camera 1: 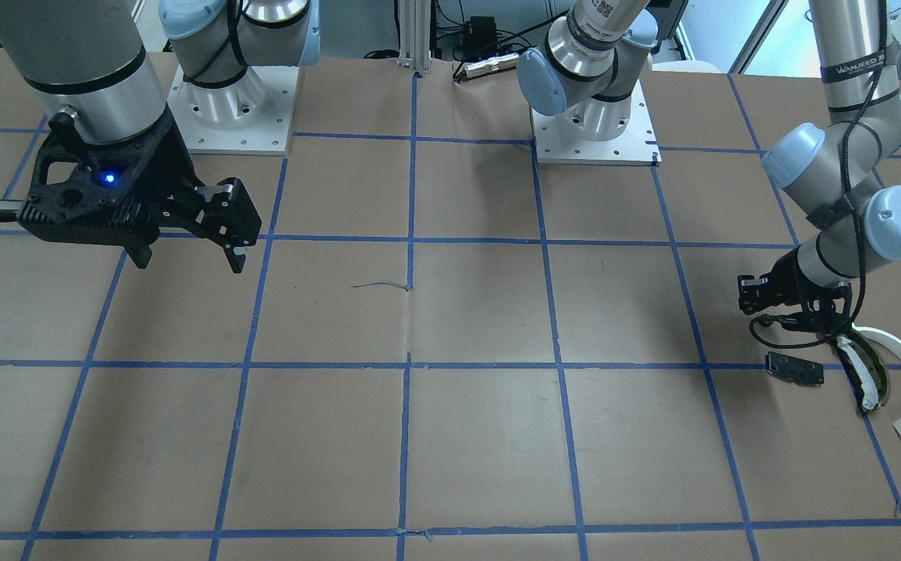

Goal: Place bearing gear from tray to pile

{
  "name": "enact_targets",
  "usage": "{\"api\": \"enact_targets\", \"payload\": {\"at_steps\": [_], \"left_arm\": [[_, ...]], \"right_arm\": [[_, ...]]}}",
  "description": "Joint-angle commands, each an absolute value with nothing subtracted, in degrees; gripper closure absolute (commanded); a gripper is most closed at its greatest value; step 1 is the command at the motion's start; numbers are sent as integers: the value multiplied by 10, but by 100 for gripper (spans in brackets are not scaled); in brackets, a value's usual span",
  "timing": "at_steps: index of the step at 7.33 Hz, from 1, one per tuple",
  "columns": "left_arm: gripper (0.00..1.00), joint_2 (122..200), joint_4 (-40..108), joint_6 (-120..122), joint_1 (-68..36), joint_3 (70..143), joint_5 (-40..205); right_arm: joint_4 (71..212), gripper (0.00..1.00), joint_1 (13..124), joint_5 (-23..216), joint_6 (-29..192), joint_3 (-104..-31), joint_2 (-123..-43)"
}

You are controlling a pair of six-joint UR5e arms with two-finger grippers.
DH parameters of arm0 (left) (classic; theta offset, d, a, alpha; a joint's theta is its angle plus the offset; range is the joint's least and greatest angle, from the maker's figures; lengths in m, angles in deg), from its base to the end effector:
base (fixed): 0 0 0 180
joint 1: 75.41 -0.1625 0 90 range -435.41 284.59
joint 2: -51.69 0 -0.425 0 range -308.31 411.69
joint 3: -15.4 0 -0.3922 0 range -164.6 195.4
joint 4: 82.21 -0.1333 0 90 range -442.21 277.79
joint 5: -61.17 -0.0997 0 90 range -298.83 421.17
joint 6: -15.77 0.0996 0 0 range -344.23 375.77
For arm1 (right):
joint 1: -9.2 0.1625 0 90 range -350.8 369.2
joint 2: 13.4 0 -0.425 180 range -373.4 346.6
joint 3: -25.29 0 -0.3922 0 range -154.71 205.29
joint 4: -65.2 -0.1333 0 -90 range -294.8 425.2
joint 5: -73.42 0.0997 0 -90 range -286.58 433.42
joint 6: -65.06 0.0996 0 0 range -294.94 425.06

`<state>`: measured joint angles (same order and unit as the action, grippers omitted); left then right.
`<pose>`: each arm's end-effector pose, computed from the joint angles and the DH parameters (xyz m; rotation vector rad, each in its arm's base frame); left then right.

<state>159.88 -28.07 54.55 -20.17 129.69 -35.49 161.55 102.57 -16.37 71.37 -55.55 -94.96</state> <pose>0.1905 -0.4880 0.1916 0.1194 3.1052 0.2522 0.1667 -0.5569 0.5013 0.0797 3.1206 -0.1917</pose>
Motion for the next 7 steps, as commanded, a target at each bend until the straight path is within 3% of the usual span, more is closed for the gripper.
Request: {"api": "enact_targets", "payload": {"at_steps": [1,2,3,5,7], "left_arm": [[100,1609,-296,544,-201,1287,-352],[60,1609,-296,544,-201,1286,-354],[1,1595,-295,535,-191,1285,-351],[0,1559,-244,479,-123,1254,-353],[0,1509,-23,300,-12,1115,-308]], "right_arm": [[1602,0,1026,-165,713,-553,-951],[1602,0,1026,-165,713,-554,-950],[1602,0,1025,-163,713,-554,-950],[1604,0,1026,-168,712,-553,-950],[1605,0,1026,-169,712,-553,-950]]}}
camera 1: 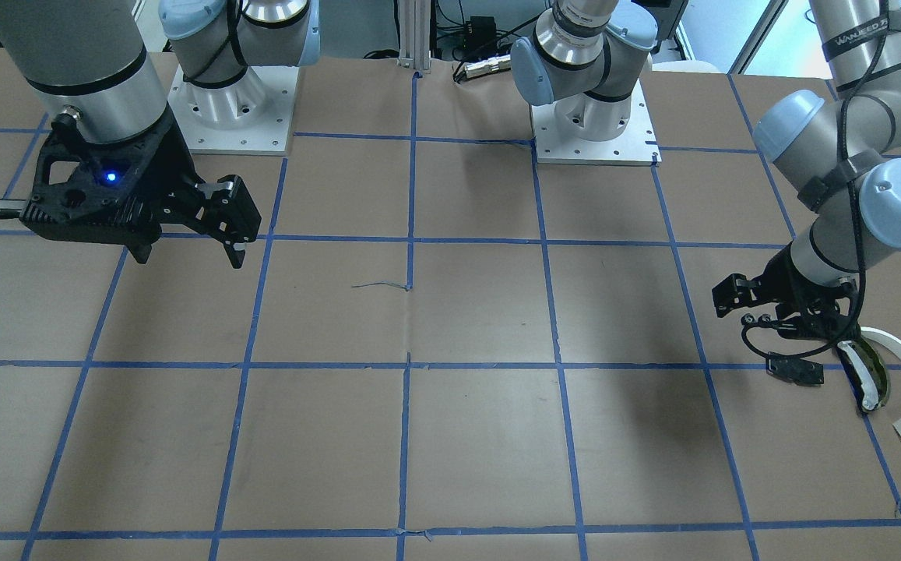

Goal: Place bearing gear from tray to pile

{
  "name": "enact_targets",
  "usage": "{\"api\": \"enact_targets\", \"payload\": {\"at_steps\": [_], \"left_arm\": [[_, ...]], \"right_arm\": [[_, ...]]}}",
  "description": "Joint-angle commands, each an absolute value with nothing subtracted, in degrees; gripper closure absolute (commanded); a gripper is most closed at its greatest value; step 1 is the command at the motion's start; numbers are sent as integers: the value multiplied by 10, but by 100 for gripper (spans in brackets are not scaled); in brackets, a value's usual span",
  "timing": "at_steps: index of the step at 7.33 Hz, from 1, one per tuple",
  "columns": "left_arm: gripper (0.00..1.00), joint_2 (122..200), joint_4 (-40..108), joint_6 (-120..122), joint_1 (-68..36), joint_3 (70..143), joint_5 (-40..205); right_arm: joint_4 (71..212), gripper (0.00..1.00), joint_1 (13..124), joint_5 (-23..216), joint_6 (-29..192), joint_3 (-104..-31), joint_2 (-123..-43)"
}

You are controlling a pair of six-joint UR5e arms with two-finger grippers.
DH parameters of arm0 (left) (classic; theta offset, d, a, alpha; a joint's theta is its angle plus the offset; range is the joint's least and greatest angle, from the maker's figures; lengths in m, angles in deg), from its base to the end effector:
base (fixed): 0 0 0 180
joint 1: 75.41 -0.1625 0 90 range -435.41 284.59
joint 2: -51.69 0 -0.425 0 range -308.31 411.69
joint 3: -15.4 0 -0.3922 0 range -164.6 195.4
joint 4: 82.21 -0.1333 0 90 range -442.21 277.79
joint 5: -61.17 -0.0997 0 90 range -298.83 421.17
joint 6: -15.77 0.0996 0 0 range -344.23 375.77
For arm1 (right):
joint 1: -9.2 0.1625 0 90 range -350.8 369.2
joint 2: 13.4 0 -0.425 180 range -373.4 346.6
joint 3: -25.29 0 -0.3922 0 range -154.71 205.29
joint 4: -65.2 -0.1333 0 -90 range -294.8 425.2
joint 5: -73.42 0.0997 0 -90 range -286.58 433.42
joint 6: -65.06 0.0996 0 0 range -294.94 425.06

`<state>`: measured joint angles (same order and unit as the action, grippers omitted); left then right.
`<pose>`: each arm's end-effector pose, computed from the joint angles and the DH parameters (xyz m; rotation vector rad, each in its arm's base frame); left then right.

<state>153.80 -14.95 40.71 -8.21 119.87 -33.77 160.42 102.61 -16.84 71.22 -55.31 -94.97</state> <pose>0.0915 -0.5394 0.2969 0.0621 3.0857 0.1485 0.1662 -0.5554 0.5013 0.0756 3.1316 -0.1694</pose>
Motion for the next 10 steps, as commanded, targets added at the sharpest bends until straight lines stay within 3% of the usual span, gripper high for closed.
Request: {"api": "enact_targets", "payload": {"at_steps": [1,2,3,6,10], "left_arm": [[0,1504,54,227,55,1020,-294],[0,1506,113,169,115,941,-296],[0,1492,175,132,151,928,-296],[0,1434,174,217,154,955,-295],[0,1428,108,174,129,959,-289]], "right_arm": [[1606,0,1026,-168,712,-554,-950],[1607,0,1025,-168,712,-554,-950],[1609,0,1026,-168,712,-553,-950],[1611,0,1025,-167,712,-551,-950],[1611,0,1025,-168,712,-556,-949]]}}
